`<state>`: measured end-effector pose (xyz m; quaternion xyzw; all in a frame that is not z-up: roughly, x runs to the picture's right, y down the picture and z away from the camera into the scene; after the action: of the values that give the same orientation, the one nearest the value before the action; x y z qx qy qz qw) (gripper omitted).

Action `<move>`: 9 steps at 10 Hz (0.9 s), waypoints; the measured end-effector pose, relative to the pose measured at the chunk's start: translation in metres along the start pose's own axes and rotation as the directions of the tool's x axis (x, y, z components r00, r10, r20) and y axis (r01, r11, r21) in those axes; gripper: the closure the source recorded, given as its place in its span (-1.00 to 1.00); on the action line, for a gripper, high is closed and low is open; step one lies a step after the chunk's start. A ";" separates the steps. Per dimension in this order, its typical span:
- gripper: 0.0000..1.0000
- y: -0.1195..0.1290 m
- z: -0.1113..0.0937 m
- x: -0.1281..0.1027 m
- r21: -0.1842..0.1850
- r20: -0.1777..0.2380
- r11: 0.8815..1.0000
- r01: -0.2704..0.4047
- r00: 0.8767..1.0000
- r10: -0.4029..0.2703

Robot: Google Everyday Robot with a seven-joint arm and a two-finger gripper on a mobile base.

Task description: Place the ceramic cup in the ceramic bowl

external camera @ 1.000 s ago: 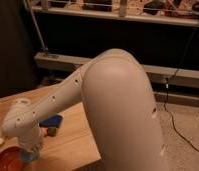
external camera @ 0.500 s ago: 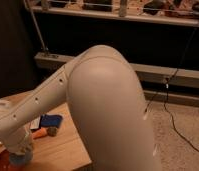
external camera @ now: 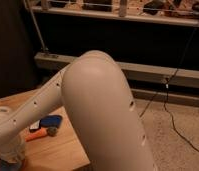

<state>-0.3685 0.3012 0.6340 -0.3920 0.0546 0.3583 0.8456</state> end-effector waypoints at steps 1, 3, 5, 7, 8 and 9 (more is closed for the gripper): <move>1.00 0.002 0.009 -0.001 -0.008 -0.001 1.000 0.013 1.000 -0.013; 1.00 0.004 0.023 -0.003 -0.011 -0.008 0.999 0.035 0.999 -0.035; 0.99 0.010 0.036 -0.008 -0.016 -0.013 0.998 0.057 0.998 -0.057; 0.71 0.015 0.044 -0.012 -0.032 -0.013 0.997 0.075 0.997 -0.075; 0.42 0.016 0.048 -0.015 -0.031 -0.018 0.996 0.084 0.996 -0.085; 0.32 0.016 0.048 -0.016 -0.027 -0.020 0.996 0.086 0.996 -0.087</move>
<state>-0.3997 0.3335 0.6629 -0.4089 0.0418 0.3178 0.8544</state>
